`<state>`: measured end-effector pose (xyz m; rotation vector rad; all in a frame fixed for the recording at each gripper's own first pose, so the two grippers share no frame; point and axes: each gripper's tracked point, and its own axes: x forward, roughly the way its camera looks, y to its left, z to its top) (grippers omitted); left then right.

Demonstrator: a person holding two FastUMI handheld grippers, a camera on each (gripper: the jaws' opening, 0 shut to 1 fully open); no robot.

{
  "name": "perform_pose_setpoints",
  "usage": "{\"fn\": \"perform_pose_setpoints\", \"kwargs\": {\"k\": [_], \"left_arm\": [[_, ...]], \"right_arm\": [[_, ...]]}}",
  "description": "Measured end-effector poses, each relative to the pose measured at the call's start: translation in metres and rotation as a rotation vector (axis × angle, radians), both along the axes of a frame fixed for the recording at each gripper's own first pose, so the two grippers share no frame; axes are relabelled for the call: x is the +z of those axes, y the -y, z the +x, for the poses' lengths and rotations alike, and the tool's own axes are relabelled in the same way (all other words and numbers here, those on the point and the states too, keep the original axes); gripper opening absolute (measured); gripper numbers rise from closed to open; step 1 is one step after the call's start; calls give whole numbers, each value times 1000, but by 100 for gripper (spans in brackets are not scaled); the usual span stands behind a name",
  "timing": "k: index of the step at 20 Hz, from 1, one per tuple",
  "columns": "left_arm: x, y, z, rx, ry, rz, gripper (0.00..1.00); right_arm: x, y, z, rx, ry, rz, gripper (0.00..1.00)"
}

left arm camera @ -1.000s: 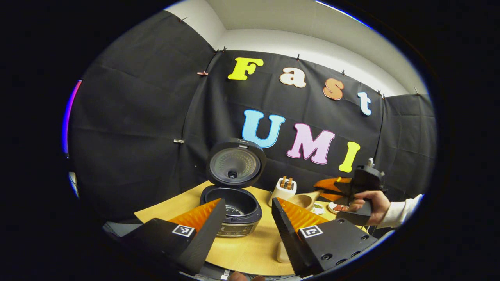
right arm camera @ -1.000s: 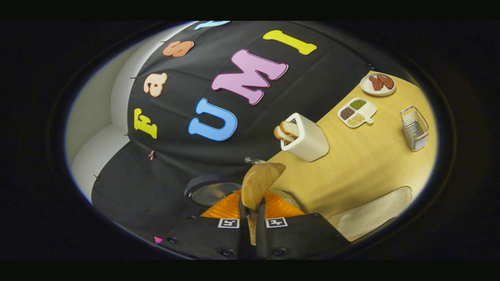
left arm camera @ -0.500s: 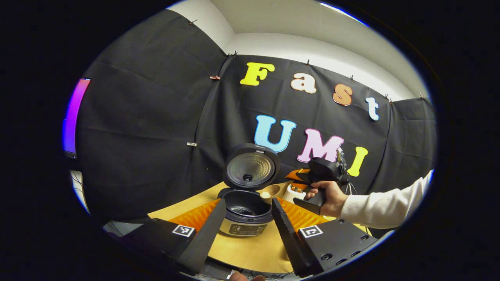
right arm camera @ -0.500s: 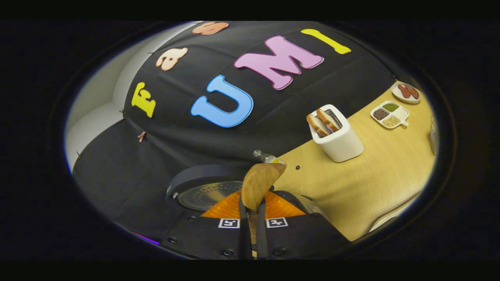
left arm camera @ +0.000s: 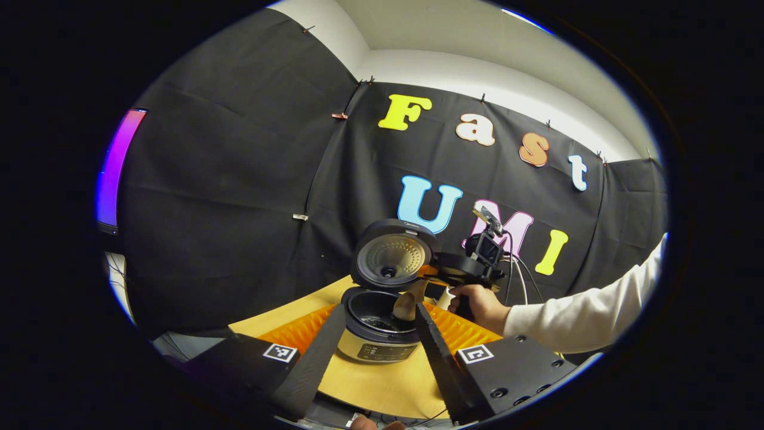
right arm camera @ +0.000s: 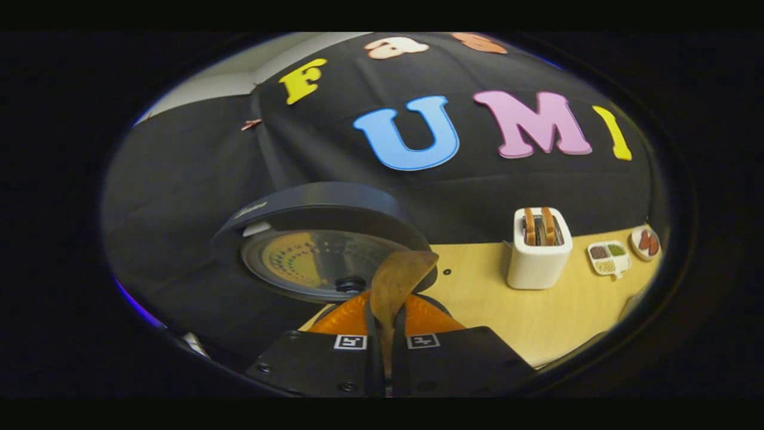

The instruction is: Close the left gripper, press the button to open the rice cooker; take a wooden spoon from the chopstick holder with the right hand, scoop a spoonful of rice and pour it into the rice cooker, then put the wooden spoon back into the chopstick holder.

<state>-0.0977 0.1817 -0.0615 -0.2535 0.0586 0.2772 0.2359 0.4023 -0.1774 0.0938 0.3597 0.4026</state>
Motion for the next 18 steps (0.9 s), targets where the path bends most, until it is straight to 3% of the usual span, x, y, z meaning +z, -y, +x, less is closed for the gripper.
{"fn": "perform_pose_setpoints", "kwargs": {"k": [1,7,10,11,12,15,18], "left_arm": [[0,0,0,1,-1,-2,83],[-3,-2,4,5,-2,-8,83],[-4,-1,5,7,-3,-5,82],[-5,-1,4,9,-4,-6,82],[-4,-2,4,12,-4,-8,82],[-7,-2,3,11,-10,-9,83],[-5,-1,6,10,-7,-4,82]], "right_arm": [[1,-6,-4,29,34,-47,4],[0,-48,-37,295,277,-393,5],[-14,-62,-51,397,346,-508,14],[-16,-64,-57,422,370,-542,5],[-16,-67,-62,449,398,-569,5],[-10,-71,-75,473,416,-559,10],[7,-67,-78,439,361,-443,10]]}}
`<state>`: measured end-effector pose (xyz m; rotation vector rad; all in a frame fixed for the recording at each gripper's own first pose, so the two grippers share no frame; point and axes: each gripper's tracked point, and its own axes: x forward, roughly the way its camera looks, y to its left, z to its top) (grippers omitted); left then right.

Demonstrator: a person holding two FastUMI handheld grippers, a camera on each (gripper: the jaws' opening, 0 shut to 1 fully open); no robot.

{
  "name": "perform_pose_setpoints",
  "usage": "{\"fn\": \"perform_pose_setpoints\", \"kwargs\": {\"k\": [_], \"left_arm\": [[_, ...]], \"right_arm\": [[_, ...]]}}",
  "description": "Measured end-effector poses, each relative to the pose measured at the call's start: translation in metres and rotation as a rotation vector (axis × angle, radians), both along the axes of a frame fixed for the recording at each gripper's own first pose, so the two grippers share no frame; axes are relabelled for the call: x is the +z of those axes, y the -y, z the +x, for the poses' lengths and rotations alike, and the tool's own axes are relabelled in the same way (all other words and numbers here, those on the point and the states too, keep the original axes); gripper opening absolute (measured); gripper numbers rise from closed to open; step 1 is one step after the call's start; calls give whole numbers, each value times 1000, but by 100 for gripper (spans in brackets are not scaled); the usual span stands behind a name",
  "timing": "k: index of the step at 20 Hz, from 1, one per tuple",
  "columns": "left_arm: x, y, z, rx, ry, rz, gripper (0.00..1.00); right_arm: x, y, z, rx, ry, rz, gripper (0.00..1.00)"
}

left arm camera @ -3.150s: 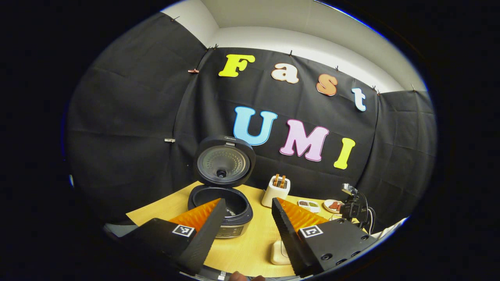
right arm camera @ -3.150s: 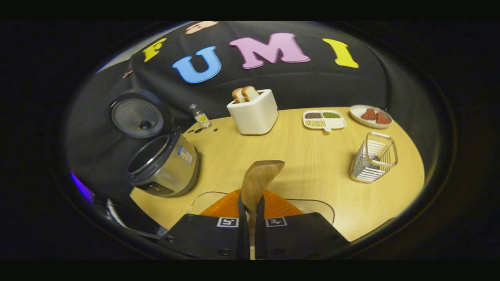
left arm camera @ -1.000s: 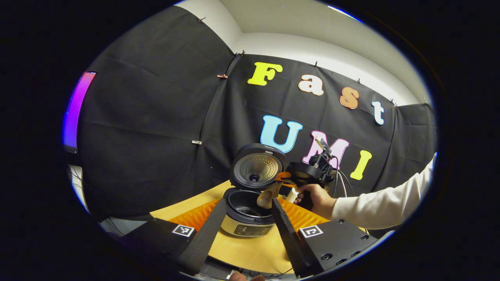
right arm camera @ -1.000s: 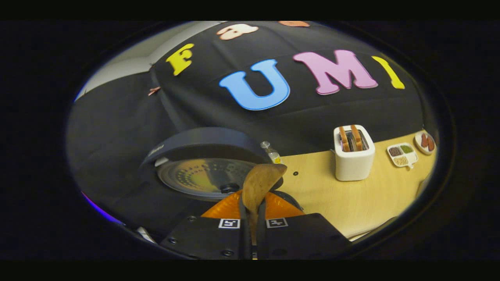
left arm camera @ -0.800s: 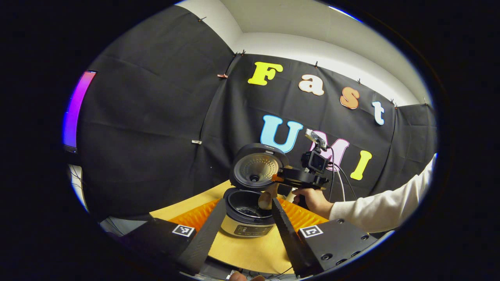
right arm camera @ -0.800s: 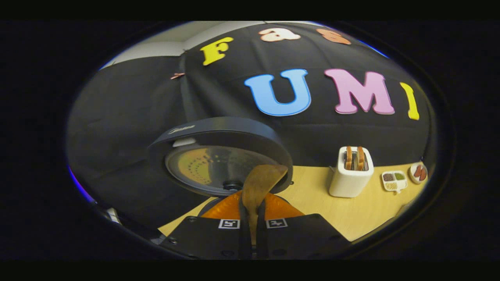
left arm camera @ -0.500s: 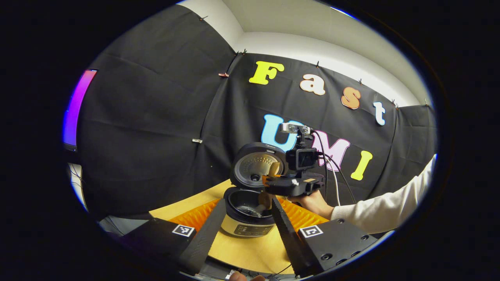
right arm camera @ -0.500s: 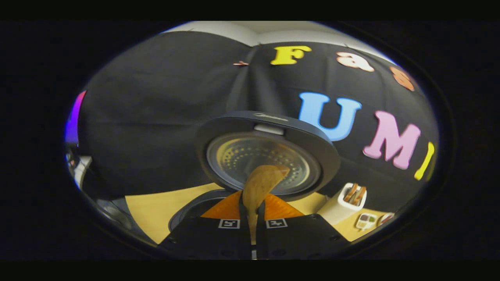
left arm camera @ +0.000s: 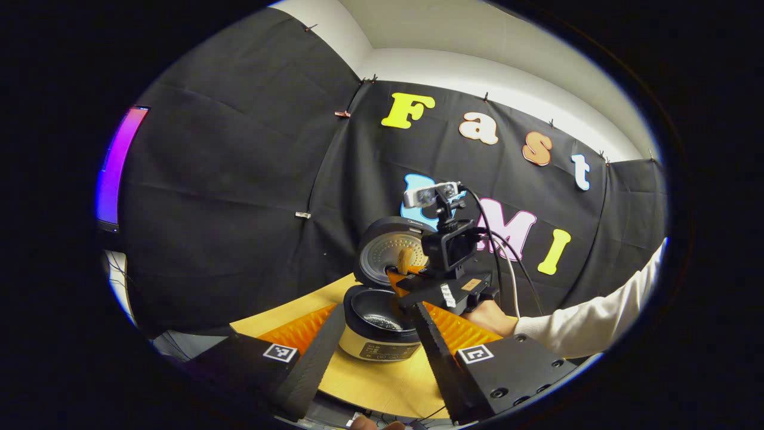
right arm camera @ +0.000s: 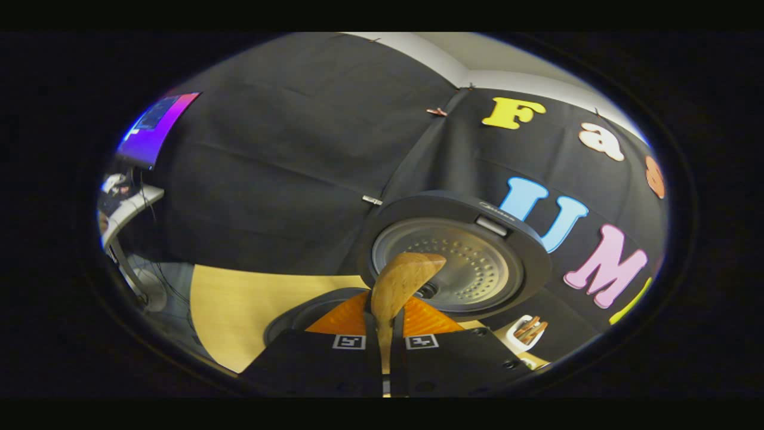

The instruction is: Close the left gripper, press the button to open the rice cooker; take a wooden spoon from the chopstick holder with the right hand, scoop a spoonful of rice and pour it into the rice cooker, then put the wooden spoon back into the chopstick holder.

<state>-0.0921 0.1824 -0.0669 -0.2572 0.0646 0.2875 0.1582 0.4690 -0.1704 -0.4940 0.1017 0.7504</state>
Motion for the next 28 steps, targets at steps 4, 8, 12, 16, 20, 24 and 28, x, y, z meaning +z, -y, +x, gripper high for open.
{"fn": "perform_pose_setpoints", "kwargs": {"k": [4,8,12,16,20,24,28], "left_arm": [[0,2,1,-8,2,-3,82],[2,4,2,-19,4,3,82],[4,11,4,-30,3,7,82],[5,22,15,-55,3,13,83],[6,43,32,-98,1,30,83],[9,64,51,-139,-2,42,83],[11,81,59,-150,-7,52,82]], "right_arm": [[26,2,-7,-29,-137,154,10],[50,25,-12,-73,-260,315,9],[78,76,-4,-169,-353,486,5],[88,150,-9,-250,-369,533,10],[96,243,2,-392,-370,618,5],[89,358,20,-568,-330,649,9],[59,503,48,-826,-296,674,10]]}}
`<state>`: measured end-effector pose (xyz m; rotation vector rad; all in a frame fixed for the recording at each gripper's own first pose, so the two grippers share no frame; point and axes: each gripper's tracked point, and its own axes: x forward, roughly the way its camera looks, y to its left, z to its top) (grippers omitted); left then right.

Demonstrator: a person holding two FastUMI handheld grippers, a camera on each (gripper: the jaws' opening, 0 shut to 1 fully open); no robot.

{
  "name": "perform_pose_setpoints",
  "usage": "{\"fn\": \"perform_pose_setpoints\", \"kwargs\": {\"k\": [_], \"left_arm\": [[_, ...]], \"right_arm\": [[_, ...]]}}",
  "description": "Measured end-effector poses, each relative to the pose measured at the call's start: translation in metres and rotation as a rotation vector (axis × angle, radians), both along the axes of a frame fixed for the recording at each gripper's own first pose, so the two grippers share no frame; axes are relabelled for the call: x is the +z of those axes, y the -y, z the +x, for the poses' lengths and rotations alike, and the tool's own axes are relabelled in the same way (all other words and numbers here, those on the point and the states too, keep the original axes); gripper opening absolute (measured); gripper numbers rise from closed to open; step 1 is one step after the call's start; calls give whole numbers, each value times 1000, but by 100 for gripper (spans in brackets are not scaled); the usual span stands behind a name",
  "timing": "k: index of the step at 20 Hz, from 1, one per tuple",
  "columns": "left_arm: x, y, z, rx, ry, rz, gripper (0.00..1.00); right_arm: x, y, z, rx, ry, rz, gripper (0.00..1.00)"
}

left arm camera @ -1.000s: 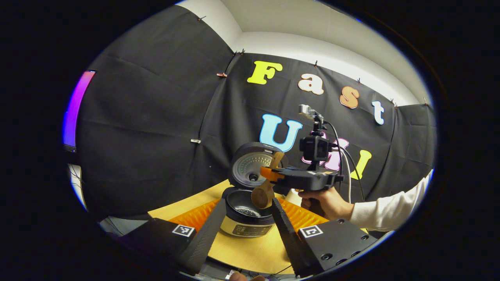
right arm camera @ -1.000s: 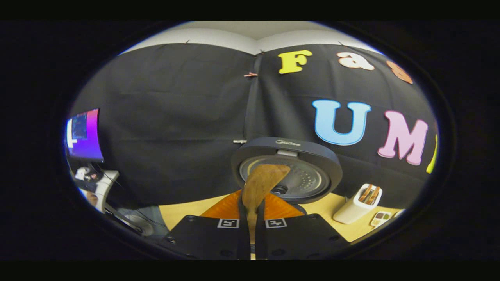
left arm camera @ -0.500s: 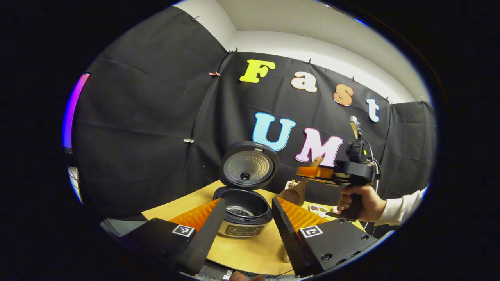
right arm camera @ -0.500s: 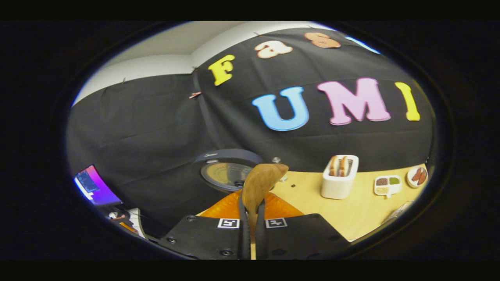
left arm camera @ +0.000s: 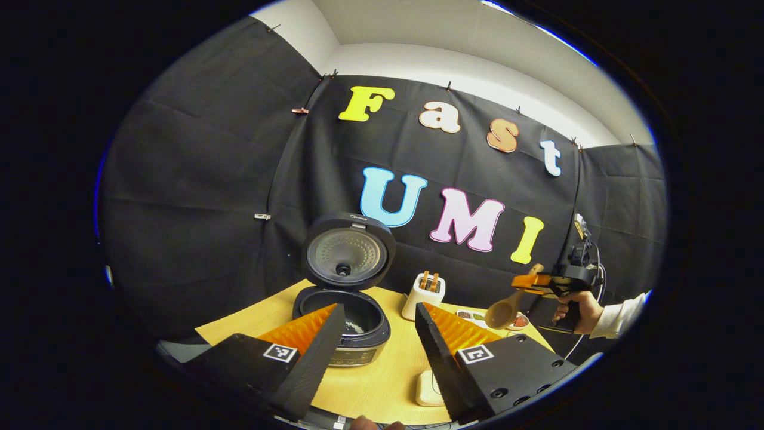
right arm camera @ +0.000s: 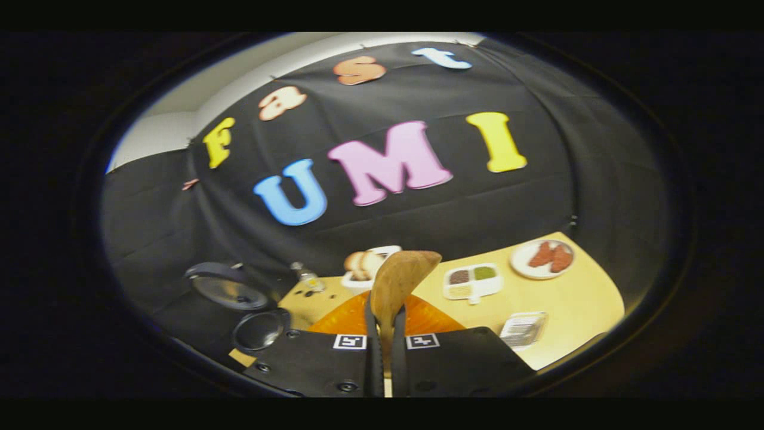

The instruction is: Close the left gripper, press the button to open the rice cooker; take a wooden spoon from the chopstick holder with the right hand, scoop a spoonful of rice and pour it into the rice cooker, then put the wooden spoon back into the chopstick holder.

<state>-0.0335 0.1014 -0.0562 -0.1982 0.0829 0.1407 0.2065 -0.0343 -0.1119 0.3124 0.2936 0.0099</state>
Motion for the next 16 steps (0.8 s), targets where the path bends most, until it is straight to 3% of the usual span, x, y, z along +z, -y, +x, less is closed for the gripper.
{"fn": "perform_pose_setpoints", "kwargs": {"k": [3,4,5,9,11,12,13,15,16], "left_arm": [[-3,10,4,-4,-15,11,82],[-4,14,6,-6,-20,16,83],[-5,17,7,-7,-26,21,83],[-7,26,14,-10,-45,42,82],[-6,29,16,-10,-53,57,83],[-6,29,16,-7,-59,62,83],[-6,29,14,-1,-66,62,83],[-9,28,12,10,-82,61,83],[-10,29,12,10,-90,62,83]], "right_arm": [[-28,91,7,-163,-53,14,5],[-37,110,8,-201,-70,10,10],[-50,122,11,-225,-87,0,7],[-94,148,23,-265,-168,-69,14],[-106,156,33,-279,-185,-78,5],[-113,155,37,-273,-195,-77,5],[-121,152,39,-259,-208,-87,14],[-141,148,40,-238,-241,-115,5],[-150,147,39,-234,-255,-123,10]]}}
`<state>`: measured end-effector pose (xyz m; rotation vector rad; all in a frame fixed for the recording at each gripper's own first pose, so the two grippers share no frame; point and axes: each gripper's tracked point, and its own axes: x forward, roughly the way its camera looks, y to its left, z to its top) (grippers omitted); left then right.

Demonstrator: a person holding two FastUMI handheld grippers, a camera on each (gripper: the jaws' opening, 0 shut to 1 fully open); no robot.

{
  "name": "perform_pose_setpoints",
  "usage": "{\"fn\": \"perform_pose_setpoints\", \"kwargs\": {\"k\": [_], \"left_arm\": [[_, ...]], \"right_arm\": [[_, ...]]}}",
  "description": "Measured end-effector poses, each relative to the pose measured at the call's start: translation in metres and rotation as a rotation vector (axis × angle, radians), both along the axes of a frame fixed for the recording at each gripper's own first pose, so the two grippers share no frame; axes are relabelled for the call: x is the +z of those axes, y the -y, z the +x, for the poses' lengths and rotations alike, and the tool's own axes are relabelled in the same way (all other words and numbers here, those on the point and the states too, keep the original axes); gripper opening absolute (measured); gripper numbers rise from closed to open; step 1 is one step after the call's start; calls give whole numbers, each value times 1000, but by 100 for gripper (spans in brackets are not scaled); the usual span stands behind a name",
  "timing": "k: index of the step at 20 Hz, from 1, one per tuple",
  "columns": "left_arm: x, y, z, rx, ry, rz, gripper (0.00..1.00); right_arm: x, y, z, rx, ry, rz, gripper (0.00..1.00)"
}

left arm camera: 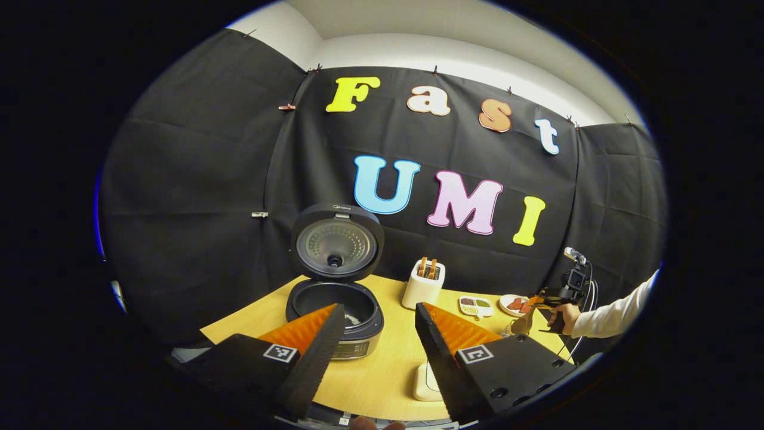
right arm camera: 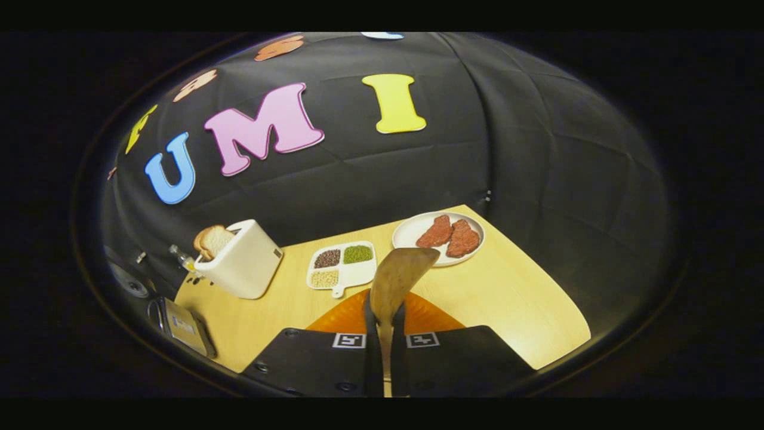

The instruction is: Close the left gripper, press the button to open the rice cooker; take a wooden spoon from the chopstick holder with the right hand, scoop a spoonful of rice and pour it into the rice cooker, then put the wooden spoon back into the chopstick holder.

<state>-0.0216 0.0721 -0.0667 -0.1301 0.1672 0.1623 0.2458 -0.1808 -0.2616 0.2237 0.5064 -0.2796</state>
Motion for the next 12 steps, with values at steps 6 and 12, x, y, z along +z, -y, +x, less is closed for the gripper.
{"fn": "perform_pose_setpoints", "kwargs": {"k": [6,12], "left_arm": [[4,6,6,-11,0,14,83],[6,13,19,-39,26,-11,83]], "right_arm": [[-20,-18,-10,53,-31,-9,12],[-26,-27,-35,106,-75,22,99]]}}
